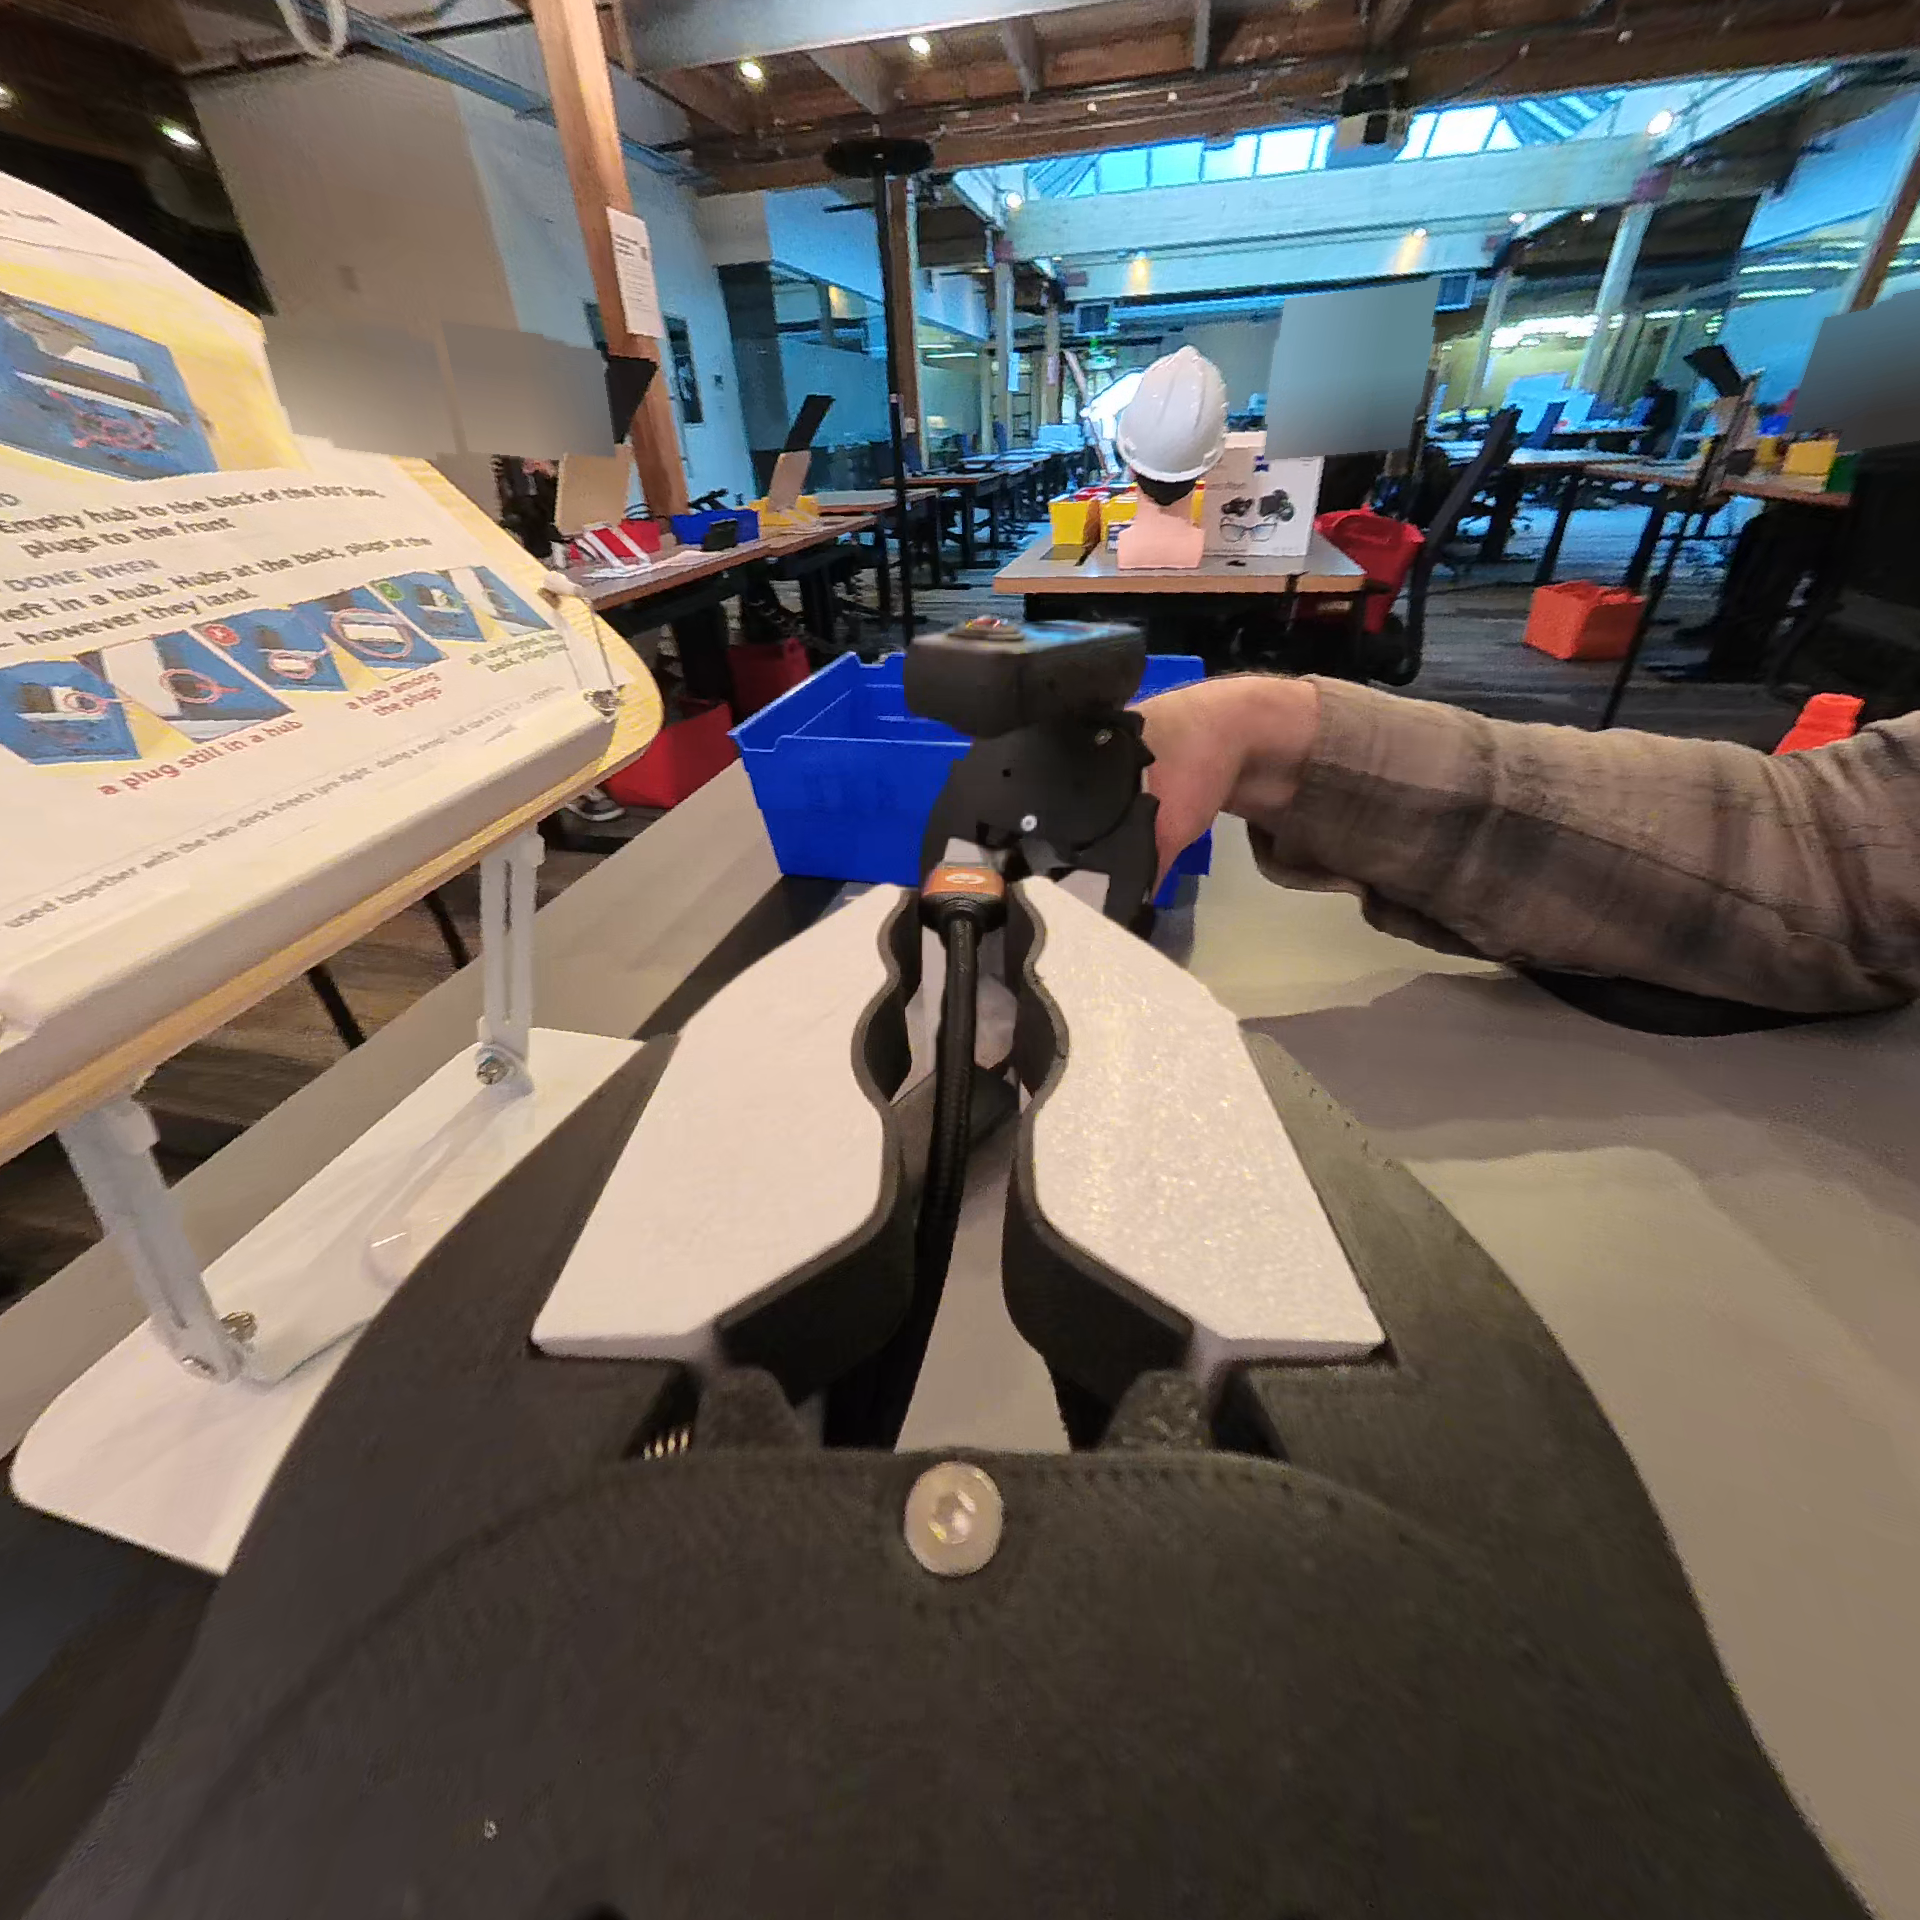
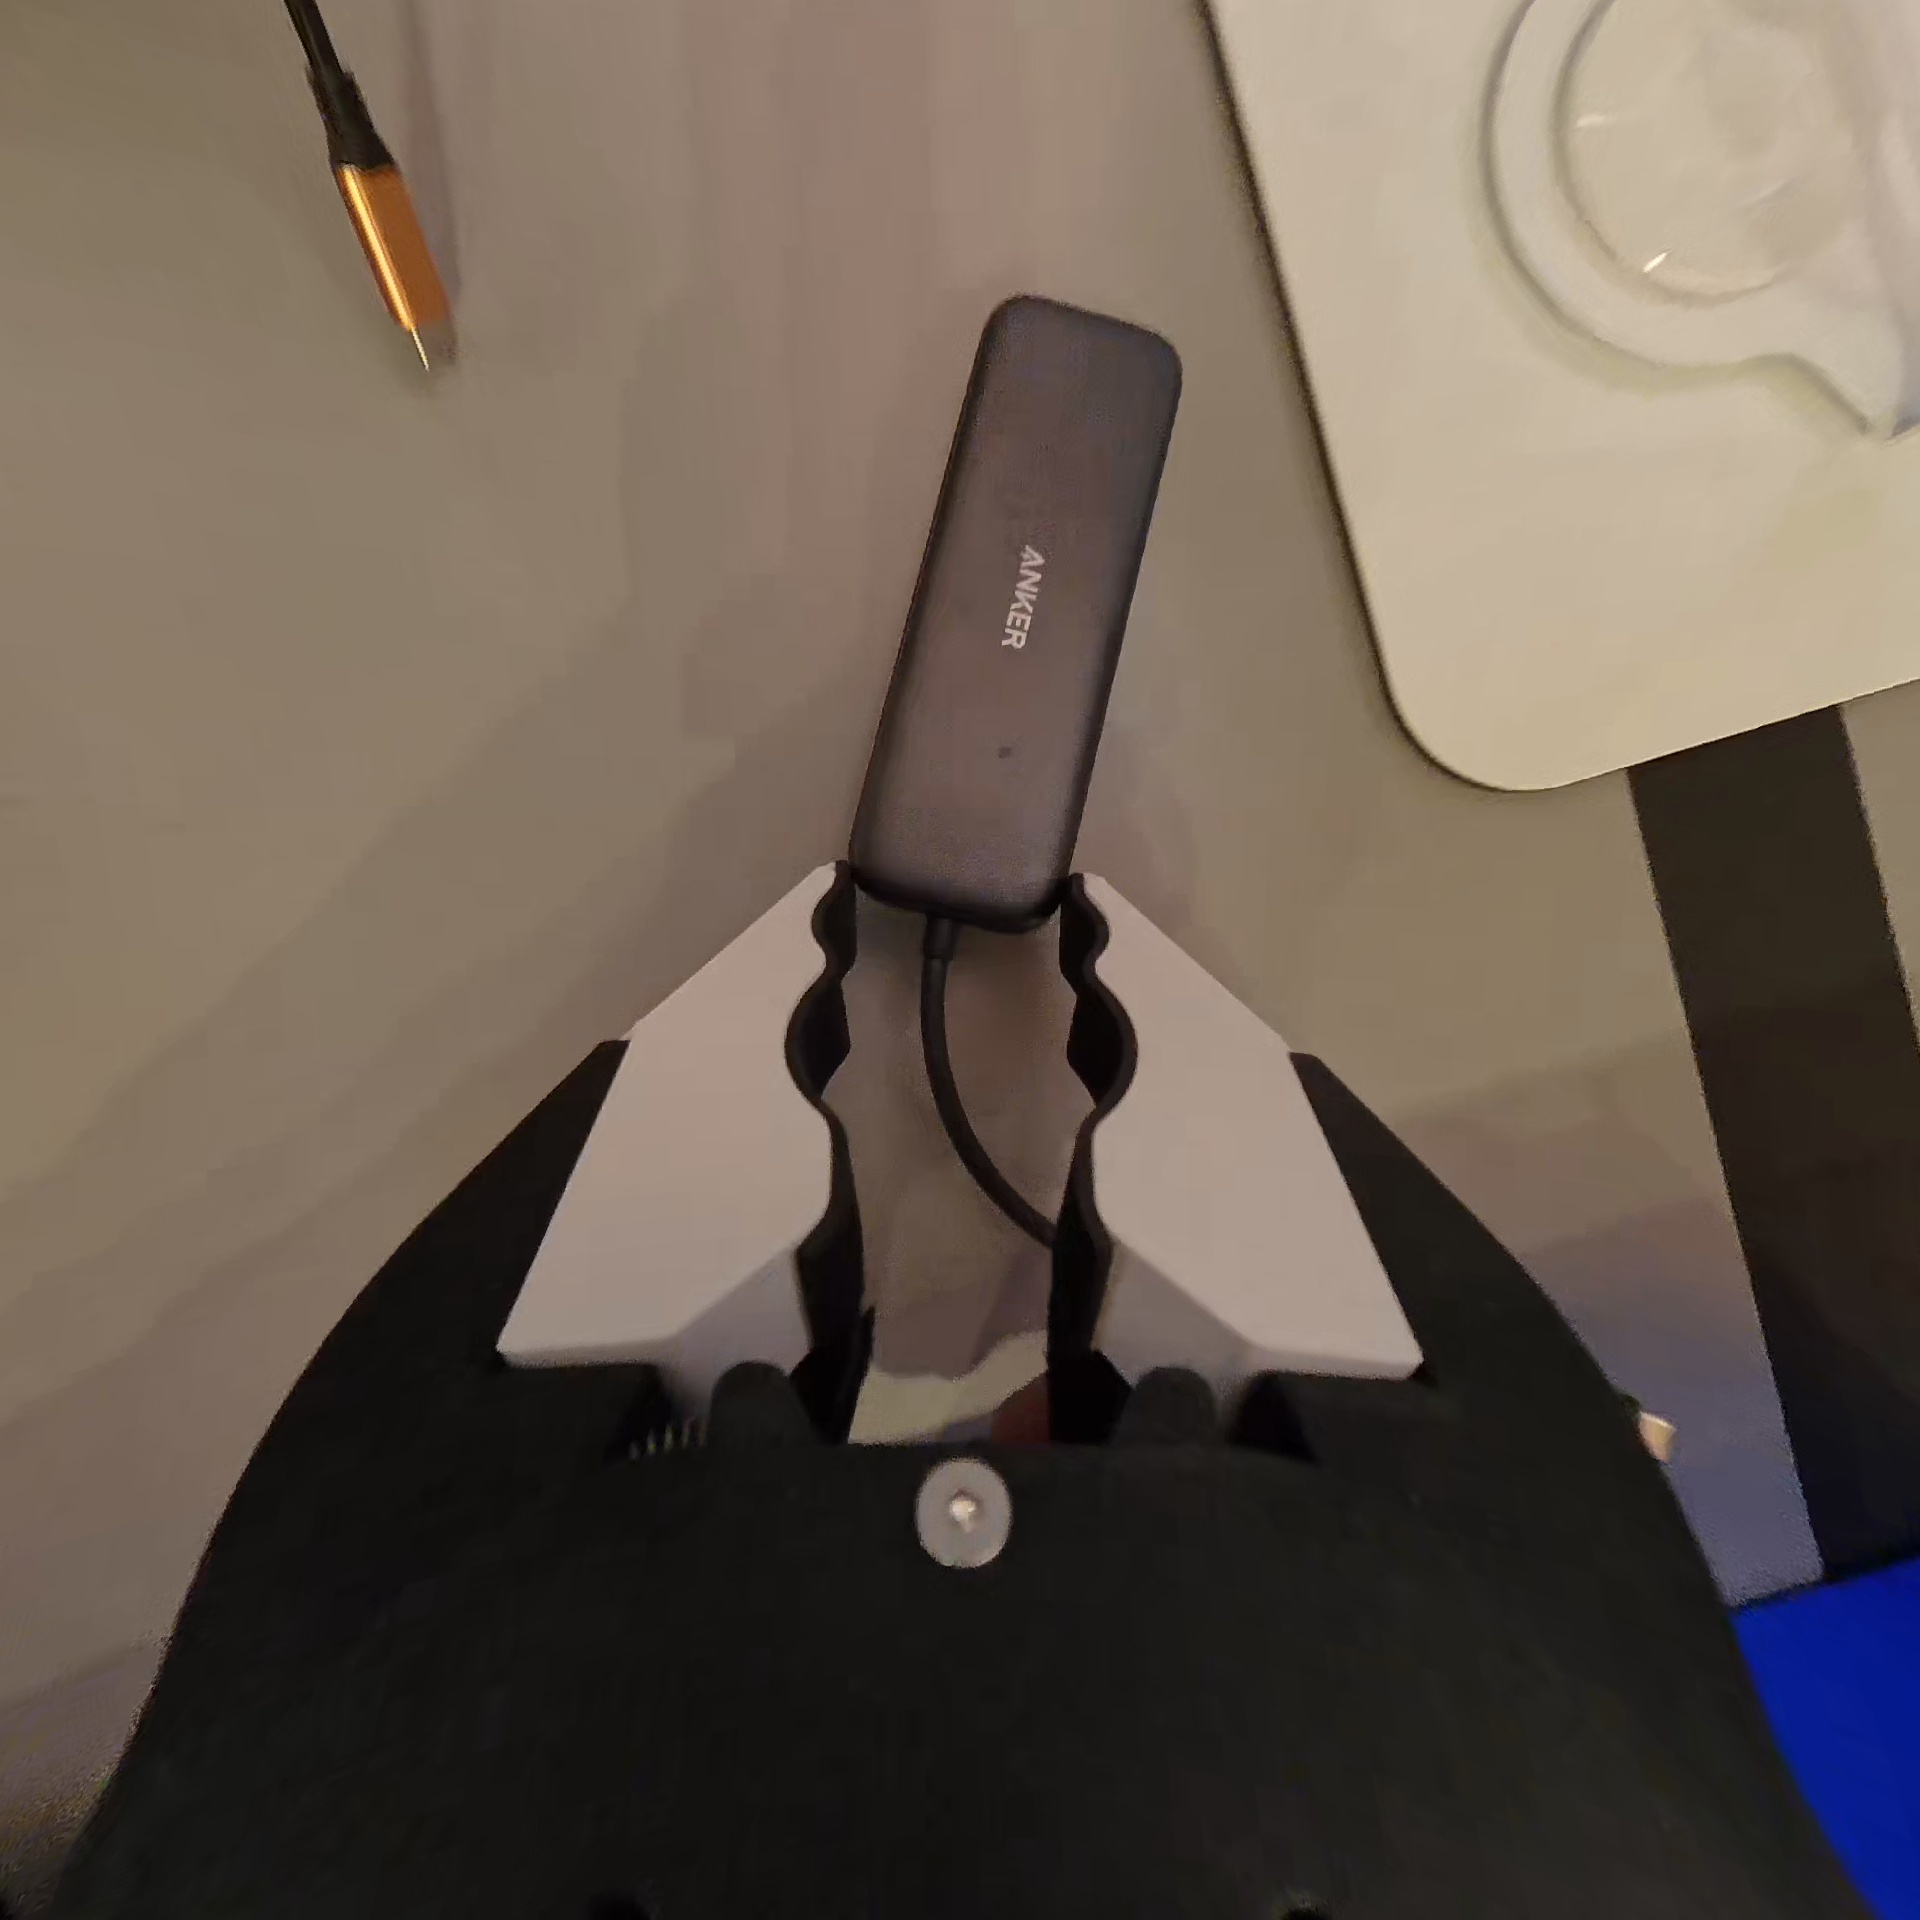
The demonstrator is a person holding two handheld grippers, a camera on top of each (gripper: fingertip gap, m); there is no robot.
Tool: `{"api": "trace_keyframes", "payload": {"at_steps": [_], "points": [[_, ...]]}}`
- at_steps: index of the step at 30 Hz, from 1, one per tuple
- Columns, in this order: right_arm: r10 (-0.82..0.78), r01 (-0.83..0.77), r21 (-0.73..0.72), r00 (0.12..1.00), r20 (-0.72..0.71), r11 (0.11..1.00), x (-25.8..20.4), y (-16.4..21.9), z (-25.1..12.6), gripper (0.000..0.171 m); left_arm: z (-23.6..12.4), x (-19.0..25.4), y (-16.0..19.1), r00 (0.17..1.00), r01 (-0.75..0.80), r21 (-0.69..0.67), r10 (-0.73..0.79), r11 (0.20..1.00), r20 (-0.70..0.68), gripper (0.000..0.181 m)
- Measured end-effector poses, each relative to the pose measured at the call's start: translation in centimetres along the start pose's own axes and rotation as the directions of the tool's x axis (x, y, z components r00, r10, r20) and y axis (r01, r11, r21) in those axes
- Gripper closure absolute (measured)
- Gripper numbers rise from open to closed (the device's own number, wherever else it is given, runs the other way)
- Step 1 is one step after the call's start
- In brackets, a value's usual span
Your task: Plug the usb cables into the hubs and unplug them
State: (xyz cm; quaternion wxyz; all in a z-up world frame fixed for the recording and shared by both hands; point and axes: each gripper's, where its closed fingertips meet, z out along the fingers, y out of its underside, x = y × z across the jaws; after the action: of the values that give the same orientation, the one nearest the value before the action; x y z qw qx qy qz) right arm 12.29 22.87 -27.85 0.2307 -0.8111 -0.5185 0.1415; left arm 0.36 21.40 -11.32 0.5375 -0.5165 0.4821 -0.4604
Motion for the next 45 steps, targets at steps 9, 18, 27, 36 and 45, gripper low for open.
{"api": "trace_keyframes", "payload": {"at_steps": [9,18,27,36,45], "points": [[0.066,-0.063,0.130,0.998,-0.019,0.990,0.6,-2.6,-0.4,0.134,0.9,-0.7,1.2,0.996,-0.029,-0.026,0.031,0.999,0.082,0.166],[0.066,-0.066,0.018,0.998,0.013,0.998,-1.2,-2.0,0.9,0.135,1.3,-0.8,2.4,0.995,-0.042,-0.077,0.049,0.996,0.088,0.166],[0.055,-0.056,-0.054,0.998,-0.025,0.997,-2.5,-2.4,3.7,0.111,1.3,-0.6,2.2,0.994,-0.058,-0.077,0.064,0.995,0.087,0.166],[0.095,-0.093,0.047,0.994,-0.060,0.995,-0.6,-3.3,3.9,0.131,1.2,-0.9,2.2,0.992,-0.064,-0.080,0.073,0.995,0.103,0.166],[0.266,-0.252,0.332,0.964,0.004,0.909,0.9,-7.4,-0.7,0.131,1.0,-2.7,2.2,0.967,-0.085,-0.061,0.097,0.995,0.236,0.166]]}}
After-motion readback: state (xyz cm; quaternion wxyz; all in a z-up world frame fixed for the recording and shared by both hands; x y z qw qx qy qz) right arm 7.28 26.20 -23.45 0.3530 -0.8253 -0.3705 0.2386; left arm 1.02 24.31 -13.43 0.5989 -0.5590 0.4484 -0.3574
